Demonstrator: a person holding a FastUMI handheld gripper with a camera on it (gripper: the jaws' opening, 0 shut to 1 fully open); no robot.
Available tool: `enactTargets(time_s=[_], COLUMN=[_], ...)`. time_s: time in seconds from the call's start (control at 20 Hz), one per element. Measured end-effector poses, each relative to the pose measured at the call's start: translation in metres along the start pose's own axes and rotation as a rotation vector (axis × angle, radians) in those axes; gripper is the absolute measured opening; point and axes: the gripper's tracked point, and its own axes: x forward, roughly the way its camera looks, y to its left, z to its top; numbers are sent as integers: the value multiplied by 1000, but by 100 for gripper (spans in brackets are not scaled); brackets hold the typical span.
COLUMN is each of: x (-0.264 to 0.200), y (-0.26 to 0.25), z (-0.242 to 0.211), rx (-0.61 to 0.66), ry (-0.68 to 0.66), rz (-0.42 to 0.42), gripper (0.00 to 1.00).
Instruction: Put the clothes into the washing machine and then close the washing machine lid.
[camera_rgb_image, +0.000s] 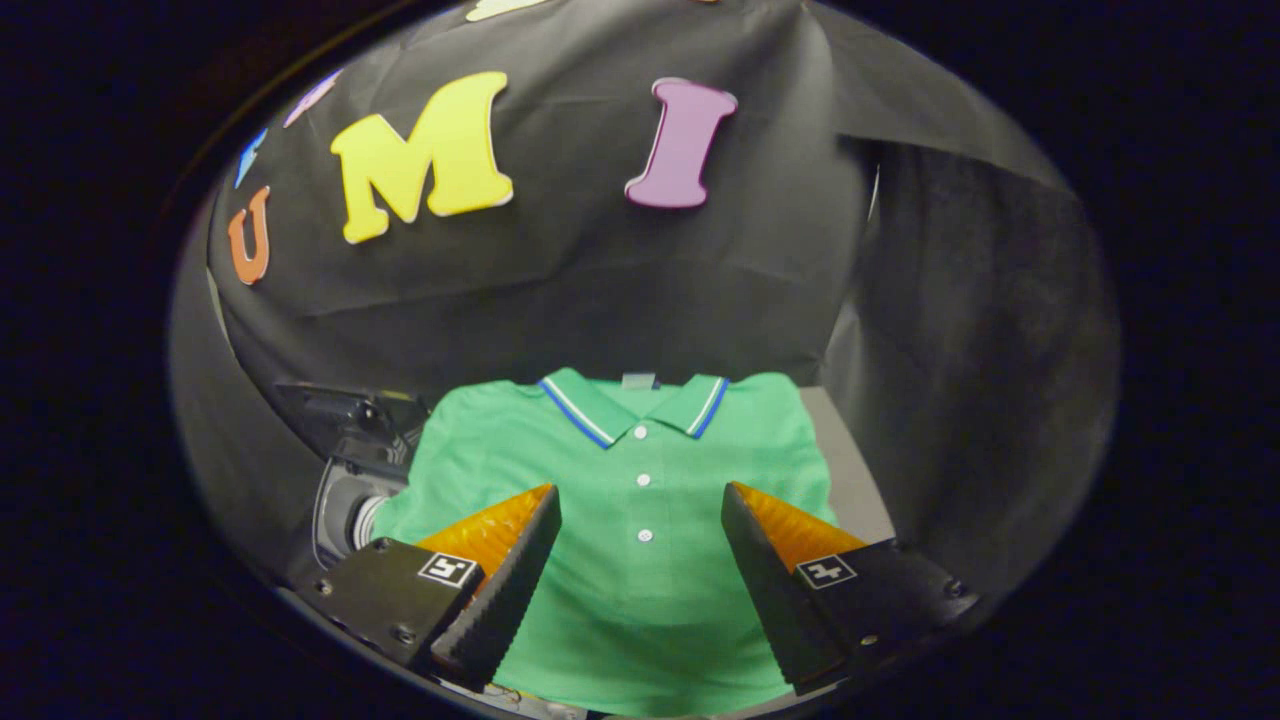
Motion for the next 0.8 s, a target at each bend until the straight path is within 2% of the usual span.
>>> enactTargets(time_s=[0.25, 0.6, 0.8], x=[29, 35, 32], y=[2, 4, 6], z=[-25, -20, -19], rx=[40, 14, 9], ry=[127, 209, 257], rz=[13, -17, -21], gripper=[100, 96, 88])
